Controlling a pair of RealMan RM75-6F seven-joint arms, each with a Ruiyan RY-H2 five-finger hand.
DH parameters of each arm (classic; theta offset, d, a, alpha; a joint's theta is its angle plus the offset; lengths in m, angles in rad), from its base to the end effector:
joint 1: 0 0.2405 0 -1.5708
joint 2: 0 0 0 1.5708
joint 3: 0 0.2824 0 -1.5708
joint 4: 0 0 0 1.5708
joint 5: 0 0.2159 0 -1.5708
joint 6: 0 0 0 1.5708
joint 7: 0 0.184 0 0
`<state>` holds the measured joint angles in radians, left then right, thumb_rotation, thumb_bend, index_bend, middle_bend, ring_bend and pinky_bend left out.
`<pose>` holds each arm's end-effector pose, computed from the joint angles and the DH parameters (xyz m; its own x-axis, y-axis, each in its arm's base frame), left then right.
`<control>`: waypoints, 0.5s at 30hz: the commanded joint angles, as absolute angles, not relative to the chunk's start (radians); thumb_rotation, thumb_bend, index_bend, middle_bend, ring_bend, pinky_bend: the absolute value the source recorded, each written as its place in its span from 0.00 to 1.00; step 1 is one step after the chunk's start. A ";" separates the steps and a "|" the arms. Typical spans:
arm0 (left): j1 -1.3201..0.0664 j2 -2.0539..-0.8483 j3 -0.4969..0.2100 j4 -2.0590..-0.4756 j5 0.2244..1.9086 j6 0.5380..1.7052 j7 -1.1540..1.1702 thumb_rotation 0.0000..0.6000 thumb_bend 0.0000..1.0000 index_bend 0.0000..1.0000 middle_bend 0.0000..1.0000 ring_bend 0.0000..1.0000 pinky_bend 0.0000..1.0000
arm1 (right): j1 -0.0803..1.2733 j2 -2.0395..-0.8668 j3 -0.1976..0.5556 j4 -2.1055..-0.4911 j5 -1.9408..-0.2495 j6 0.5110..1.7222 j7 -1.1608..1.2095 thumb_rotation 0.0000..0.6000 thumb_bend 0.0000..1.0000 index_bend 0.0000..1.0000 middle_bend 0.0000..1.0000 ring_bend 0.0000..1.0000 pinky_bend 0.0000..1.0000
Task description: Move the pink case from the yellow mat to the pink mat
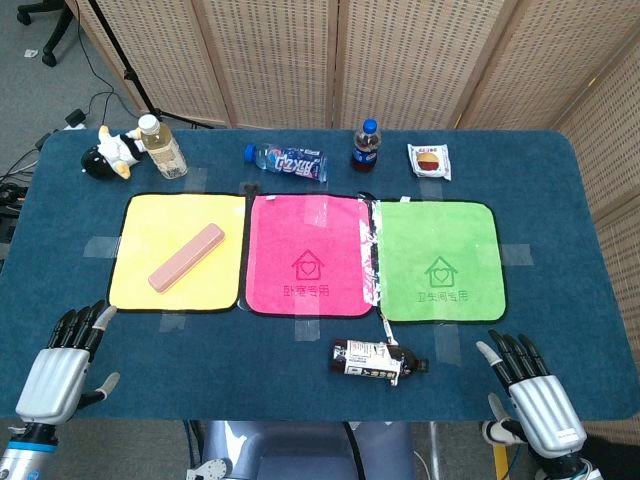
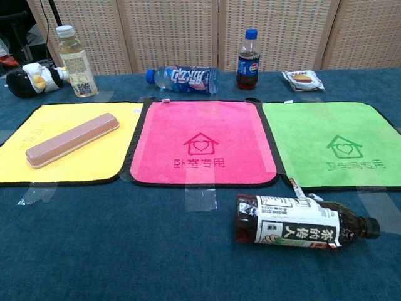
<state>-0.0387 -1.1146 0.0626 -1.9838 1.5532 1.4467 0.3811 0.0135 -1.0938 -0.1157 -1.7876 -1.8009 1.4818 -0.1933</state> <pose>-0.2652 0.1788 0.1167 0.4119 0.1675 0.8957 0.9112 -0.0628 -0.4072 -0.2769 -0.1559 0.1180 0.4483 -0.1501 0.8812 -0.8798 -0.2487 0.4052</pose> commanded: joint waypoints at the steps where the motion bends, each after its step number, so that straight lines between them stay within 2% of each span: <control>1: -0.039 -1.114 0.063 -1.984 1.553 1.446 0.381 1.00 0.25 0.00 0.00 0.00 0.02 | 0.014 -1.094 -0.116 -1.788 -1.801 1.482 -0.193 1.00 0.52 0.08 0.00 0.00 0.00; 15: -0.040 -1.113 0.060 -1.981 1.552 1.446 0.375 1.00 0.25 0.00 0.00 0.00 0.02 | 0.013 -1.091 -0.113 -1.792 -1.799 1.486 -0.188 1.00 0.52 0.08 0.00 0.00 0.00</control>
<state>-0.0388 -1.1129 0.0613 -1.9826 1.5550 1.4478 0.3774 0.0132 -1.0909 -0.1137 -1.7906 -1.8015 1.4874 -0.1877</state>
